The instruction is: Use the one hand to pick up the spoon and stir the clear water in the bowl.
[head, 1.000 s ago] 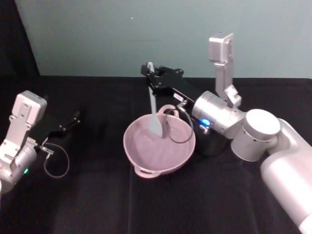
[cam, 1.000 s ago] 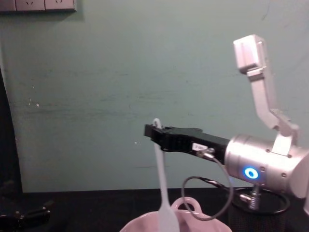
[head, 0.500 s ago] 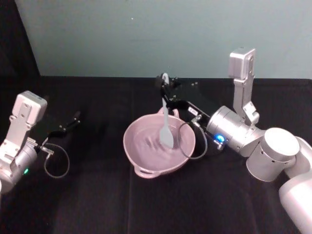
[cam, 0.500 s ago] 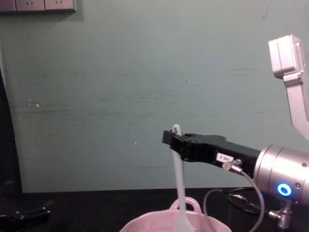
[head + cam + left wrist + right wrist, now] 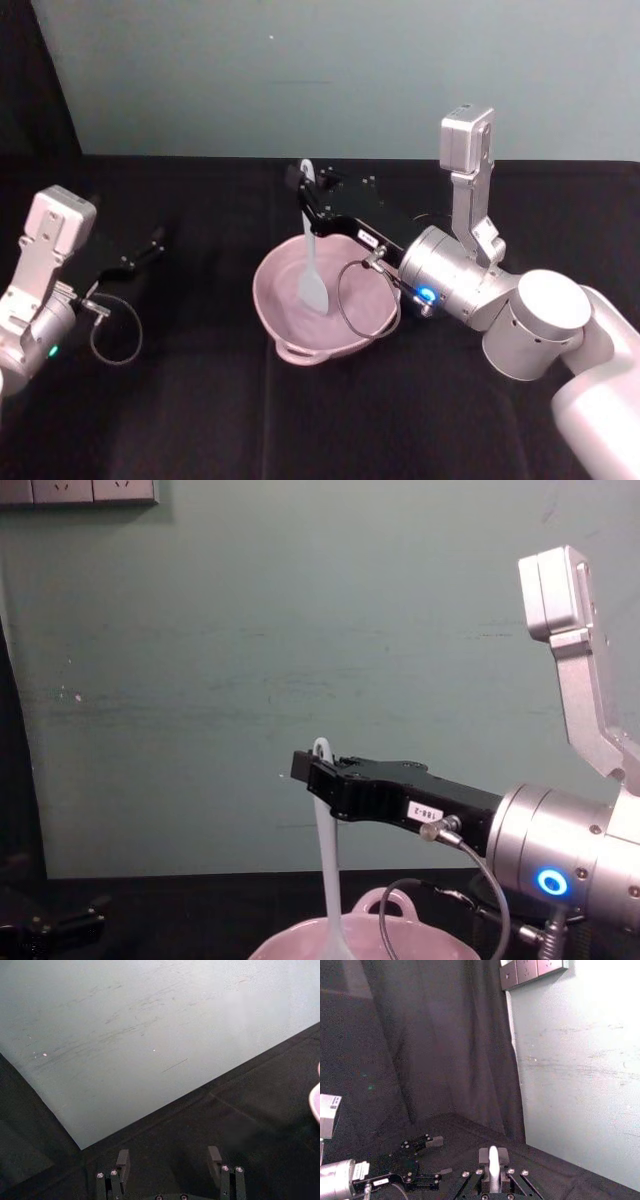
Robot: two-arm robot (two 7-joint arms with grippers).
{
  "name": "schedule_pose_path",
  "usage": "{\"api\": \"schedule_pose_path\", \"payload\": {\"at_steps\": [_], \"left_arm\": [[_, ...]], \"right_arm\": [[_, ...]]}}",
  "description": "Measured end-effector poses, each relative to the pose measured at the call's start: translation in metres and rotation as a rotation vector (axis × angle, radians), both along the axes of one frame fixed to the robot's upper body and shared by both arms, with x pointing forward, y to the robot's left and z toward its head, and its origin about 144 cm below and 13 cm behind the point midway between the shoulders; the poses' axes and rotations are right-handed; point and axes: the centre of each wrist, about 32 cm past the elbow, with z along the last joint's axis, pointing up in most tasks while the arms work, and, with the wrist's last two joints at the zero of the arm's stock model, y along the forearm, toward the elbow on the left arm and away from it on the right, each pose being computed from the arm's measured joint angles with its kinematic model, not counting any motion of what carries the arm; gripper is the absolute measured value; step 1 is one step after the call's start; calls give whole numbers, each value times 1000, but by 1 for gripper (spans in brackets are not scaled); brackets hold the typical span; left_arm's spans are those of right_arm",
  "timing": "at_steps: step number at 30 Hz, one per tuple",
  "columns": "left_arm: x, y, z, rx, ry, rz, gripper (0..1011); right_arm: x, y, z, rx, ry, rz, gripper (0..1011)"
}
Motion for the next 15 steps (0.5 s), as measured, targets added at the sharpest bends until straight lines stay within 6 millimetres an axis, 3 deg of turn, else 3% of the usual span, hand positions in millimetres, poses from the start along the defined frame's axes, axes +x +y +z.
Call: {"api": "schedule_pose_path", "payload": {"at_steps": [9, 15], "left_arm": [[0, 0, 0, 0, 0, 0, 1011], [0, 0, 0, 0, 0, 0, 1011]], "right_arm": [[-2, -4, 6, 16, -17, -3, 109], [-7, -12, 29, 49, -80, -12, 109]]}}
